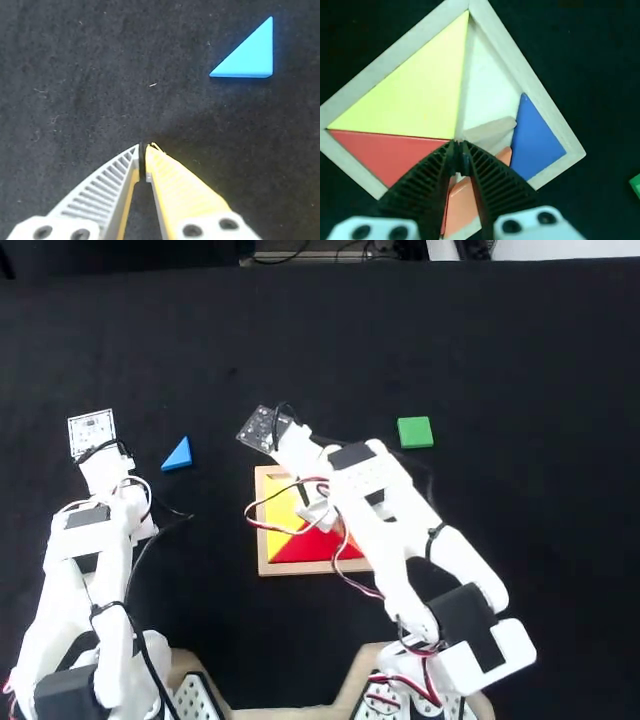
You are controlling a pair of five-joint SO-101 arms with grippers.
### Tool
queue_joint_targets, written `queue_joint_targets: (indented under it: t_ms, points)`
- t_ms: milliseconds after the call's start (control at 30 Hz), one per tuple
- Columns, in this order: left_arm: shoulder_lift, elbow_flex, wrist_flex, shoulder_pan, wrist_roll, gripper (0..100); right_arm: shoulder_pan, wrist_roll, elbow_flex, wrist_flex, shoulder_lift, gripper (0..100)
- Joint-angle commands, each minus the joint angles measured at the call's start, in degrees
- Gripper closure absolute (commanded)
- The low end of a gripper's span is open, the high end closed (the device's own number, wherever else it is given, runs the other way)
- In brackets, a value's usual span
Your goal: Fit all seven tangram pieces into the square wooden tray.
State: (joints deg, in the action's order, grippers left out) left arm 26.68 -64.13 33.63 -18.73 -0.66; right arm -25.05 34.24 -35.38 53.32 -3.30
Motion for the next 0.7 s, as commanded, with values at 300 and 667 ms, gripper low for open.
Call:
queue_joint_targets:
  t_ms: [300,667]
  points:
    - [1.0,0.2,-0.8,0.5,-0.2,97,-1.5,-0.5,4.3,-4.7,0.8,98.8]
    - [1.0,0.2,-0.8,0.3,-0.2,97,-0.7,-3.1,8.5,-9.4,12.3,98.8]
